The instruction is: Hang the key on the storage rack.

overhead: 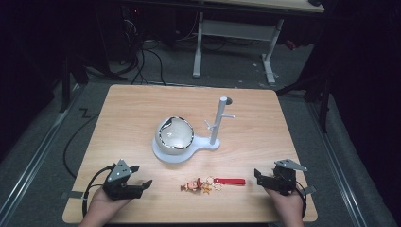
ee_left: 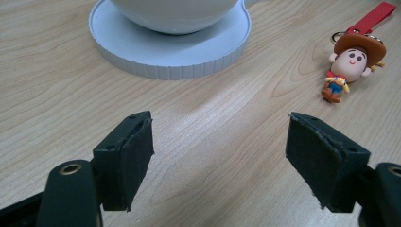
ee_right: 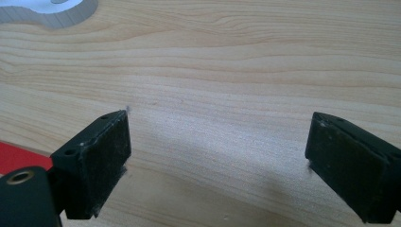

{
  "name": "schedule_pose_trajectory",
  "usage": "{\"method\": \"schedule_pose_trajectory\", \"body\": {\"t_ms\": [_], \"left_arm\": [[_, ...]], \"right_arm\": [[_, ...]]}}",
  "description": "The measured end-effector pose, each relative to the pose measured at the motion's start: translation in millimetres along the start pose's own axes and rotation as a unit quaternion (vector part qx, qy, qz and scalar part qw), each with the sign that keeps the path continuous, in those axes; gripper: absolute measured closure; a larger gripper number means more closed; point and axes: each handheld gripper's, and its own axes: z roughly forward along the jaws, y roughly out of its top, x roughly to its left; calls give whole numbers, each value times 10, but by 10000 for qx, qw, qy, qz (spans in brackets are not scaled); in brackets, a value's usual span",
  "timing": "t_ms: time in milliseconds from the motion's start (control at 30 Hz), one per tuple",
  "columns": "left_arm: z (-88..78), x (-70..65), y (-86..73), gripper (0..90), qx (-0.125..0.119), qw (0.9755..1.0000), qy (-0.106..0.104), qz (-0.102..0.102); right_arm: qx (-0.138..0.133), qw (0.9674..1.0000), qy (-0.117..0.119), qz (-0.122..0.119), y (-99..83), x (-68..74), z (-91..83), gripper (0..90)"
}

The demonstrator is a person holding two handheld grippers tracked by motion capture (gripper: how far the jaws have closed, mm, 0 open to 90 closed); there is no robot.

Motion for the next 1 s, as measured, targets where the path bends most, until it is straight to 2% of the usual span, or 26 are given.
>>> {"method": "schedule_pose_trajectory", "body": {"t_ms": [300, 367, 400, 467, 567, 600, 667, 767, 800, 833, 1000], "left_arm": [[-23, 9, 7, 244, -40, 10000, 74, -42], [-37, 4, 9, 244, -59, 9999, 80, -40], [-45, -2, 11, 244, -63, 9999, 83, -24], [-48, -5, 10, 244, -70, 9999, 80, -14], [-55, 3, 8, 244, -59, 9999, 87, -14], [-56, 9, 7, 244, -64, 9999, 94, -37], [-52, 13, 5, 244, -62, 9999, 92, -47], [-33, 12, -4, 244, -22, 10000, 67, -51], [-27, 9, -6, 244, -3, 10000, 61, -50], [-24, 5, -6, 244, 1, 10000, 49, -46], [-29, 9, -11, 244, 10, 10000, 34, -43]], "right_arm": [[-5, 10000, 62, -63, 21, 8, -14, 76], [-44, 9998, 132, -162, 37, 32, -28, 71], [-72, 9994, 271, -198, 54, 88, -38, 56], [-70, 9993, 331, -172, 60, 111, -41, 48], [-110, 9981, 493, -339, 87, 217, -39, 29], [-91, 9971, 574, -496, 101, 296, -19, 0], [-70, 9967, 600, -538, 104, 331, -11, 0], [71, 9938, 719, -845, 96, 509, 40, 0], [71, 9938, 719, -845, 96, 509, 40, 0], [125, 9918, 775, -1012, 90, 589, 66, 0], [257, 9896, 894, -1098, 96, 680, 101, 2]]}}
